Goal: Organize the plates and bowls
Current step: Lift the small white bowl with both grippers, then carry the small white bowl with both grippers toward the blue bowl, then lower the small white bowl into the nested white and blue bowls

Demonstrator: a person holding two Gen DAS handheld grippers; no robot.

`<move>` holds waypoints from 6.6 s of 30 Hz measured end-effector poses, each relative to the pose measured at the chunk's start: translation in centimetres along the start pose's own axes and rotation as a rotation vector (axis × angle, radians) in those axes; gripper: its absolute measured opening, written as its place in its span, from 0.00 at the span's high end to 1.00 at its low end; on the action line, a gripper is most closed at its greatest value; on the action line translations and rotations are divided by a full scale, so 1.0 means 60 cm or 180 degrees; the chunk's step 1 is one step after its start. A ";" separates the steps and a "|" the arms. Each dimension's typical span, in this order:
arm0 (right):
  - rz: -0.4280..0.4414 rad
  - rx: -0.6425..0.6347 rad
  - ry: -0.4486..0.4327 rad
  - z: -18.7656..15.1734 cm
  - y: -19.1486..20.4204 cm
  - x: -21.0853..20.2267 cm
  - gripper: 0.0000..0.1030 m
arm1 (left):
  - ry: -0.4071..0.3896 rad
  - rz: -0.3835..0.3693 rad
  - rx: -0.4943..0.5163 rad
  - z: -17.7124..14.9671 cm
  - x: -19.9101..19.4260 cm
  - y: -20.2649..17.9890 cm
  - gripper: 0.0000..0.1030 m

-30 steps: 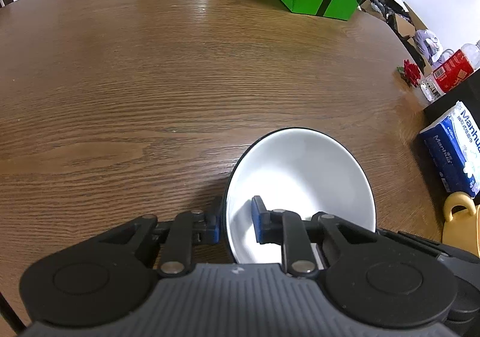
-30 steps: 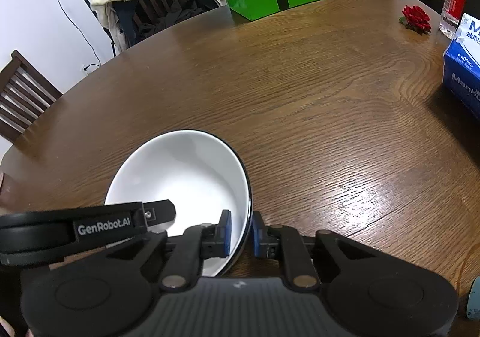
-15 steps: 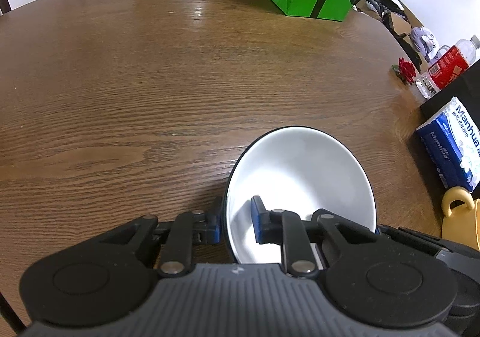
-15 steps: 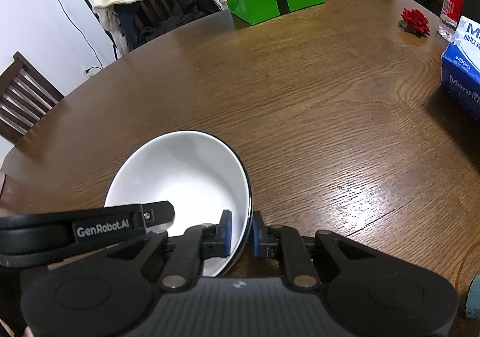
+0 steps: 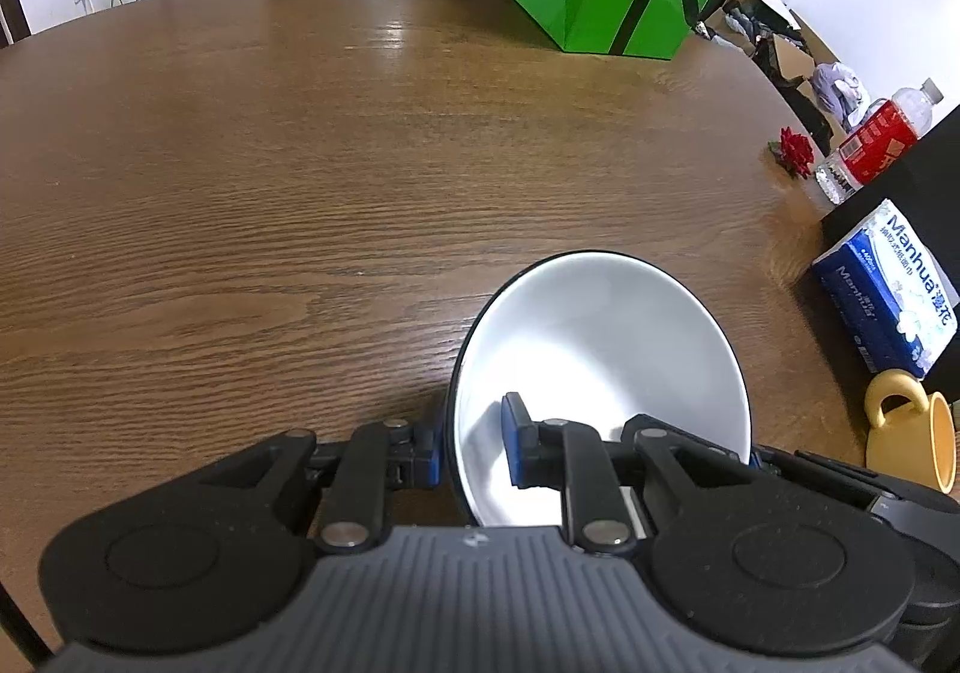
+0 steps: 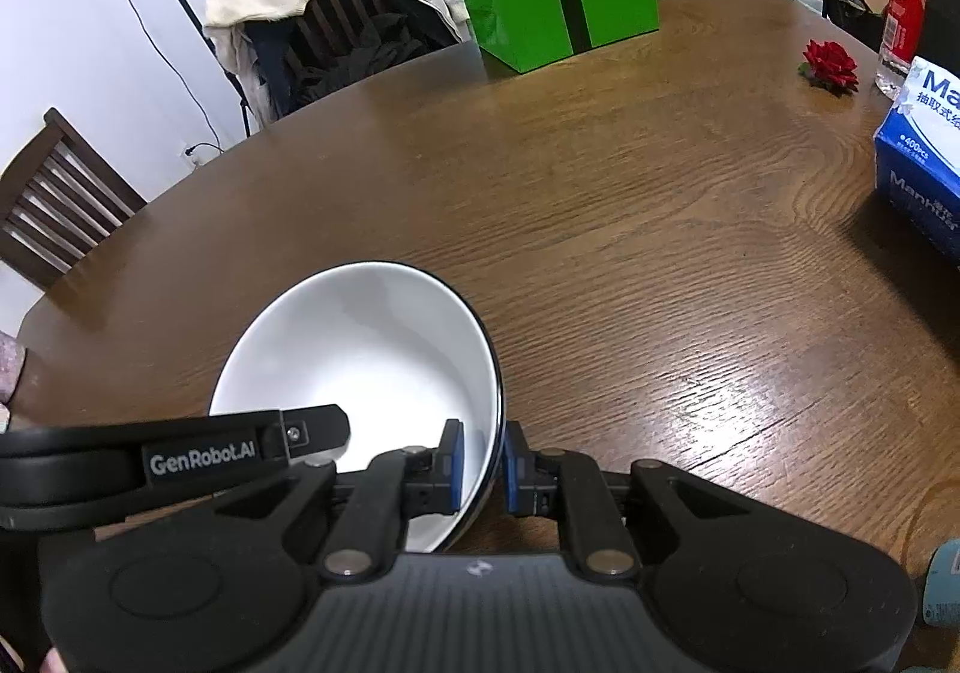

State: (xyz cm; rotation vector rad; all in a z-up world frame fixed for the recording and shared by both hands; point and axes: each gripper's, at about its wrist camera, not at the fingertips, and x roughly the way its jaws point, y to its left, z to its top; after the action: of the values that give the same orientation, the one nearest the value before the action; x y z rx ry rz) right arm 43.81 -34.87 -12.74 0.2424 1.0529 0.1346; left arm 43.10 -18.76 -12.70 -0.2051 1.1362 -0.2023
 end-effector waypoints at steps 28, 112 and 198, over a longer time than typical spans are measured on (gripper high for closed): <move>0.0113 -0.0073 -0.0144 -0.039 0.053 -0.082 0.88 | -0.0162 0.0011 -0.0011 -0.045 -0.095 0.023 0.81; 0.0458 -0.0763 -0.0261 -0.197 0.367 -0.216 0.88 | -0.0592 0.0264 -0.0445 -0.212 -0.380 0.276 0.82; 0.0738 -0.1447 0.0016 -0.409 0.759 -0.222 0.88 | -0.0690 0.0499 -0.1075 -0.403 -0.557 0.634 0.82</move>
State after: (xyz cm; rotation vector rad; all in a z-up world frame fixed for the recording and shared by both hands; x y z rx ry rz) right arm 16.14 9.39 -1.20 -0.0495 0.9690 0.5759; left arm 9.58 25.22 -3.31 -0.4250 0.9596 0.1506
